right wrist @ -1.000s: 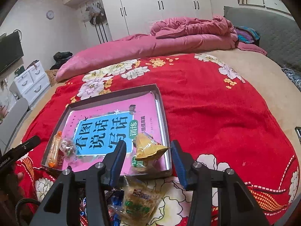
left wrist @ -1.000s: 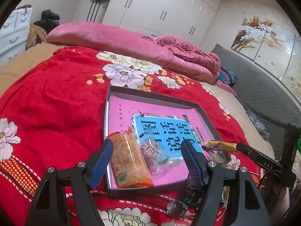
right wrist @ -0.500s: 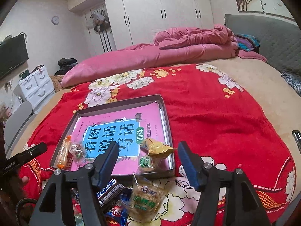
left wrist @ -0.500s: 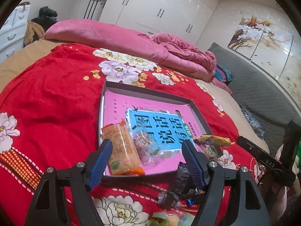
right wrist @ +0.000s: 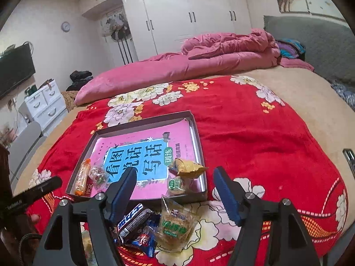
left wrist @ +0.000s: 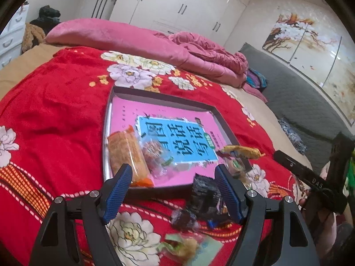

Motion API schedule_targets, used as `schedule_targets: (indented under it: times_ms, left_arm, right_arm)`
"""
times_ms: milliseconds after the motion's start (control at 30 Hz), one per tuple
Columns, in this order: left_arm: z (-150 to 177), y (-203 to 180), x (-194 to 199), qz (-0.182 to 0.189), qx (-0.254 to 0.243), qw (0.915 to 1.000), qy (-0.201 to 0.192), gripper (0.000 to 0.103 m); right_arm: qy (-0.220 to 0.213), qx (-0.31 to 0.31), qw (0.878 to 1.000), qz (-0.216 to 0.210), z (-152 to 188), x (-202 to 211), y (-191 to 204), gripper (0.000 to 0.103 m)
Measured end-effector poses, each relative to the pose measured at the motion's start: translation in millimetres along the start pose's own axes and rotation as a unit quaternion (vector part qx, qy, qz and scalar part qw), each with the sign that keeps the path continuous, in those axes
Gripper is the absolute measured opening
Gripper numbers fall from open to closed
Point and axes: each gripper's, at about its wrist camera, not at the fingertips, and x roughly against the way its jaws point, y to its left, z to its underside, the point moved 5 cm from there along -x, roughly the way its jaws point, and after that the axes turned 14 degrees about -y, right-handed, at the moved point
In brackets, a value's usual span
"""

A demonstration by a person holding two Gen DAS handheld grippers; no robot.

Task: Organize snacks
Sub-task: 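Withdraw both open tools from the tray back toward the snack pile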

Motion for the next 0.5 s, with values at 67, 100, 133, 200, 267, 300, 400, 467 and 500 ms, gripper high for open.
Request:
schedule_targets:
  times_ms: [67, 100, 133, 200, 267, 300, 400, 467, 500]
  left_arm:
    - [2.4, -3.6, 0.5, 0.001, -0.004, 1.0, 0.003, 0.078]
    - [3.5, -5.4, 1.3, 0.002, -0.008, 1.0, 0.004, 0.078]
    - [4.8, -7.3, 1.9, 0.002, -0.011, 0.9999, 0.005, 0.078]
    - [5.9, -9.3, 2.4, 0.003, -0.013, 0.9999, 0.009, 0.078]
    - [7.6, -11.1, 3.5, 0.005, -0.014, 0.9998, 0.012, 0.078]
    - [8.6, -11.7, 4.7, 0.006, -0.014, 0.9998, 0.014, 0.078]
    - [10.7, -12.2, 7.6, 0.004, -0.015, 0.9997, 0.017, 0.078]
    - [11.3, -11.7, 8.1, 0.003, -0.014, 0.9997, 0.019, 0.078]
    - [11.9, -11.4, 9.2, 0.002, -0.014, 0.9997, 0.02, 0.078]
  right_arm:
    - [0.0, 0.001, 1.0, 0.001, 1.2, 2.3, -1.4, 0.073]
    - [0.001, 0.002, 1.0, 0.002, 1.8, 3.5, -1.7, 0.073]
    - [0.001, 0.003, 1.0, 0.002, 2.2, 4.7, -1.7, 0.073]
    - [0.002, 0.004, 1.0, 0.001, 3.5, 7.0, -1.5, 0.073]
    - [0.004, 0.005, 1.0, 0.0, 4.7, 8.4, -1.0, 0.074]
    - [0.005, 0.005, 1.0, 0.0, 5.9, 9.4, -0.8, 0.074]
    - [0.009, 0.004, 1.0, -0.001, 8.7, 11.2, -1.3, 0.074]
    - [0.011, 0.003, 1.0, -0.002, 10.8, 12.7, -1.6, 0.074]
    - [0.012, 0.003, 1.0, -0.002, 11.6, 13.4, -1.3, 0.074]
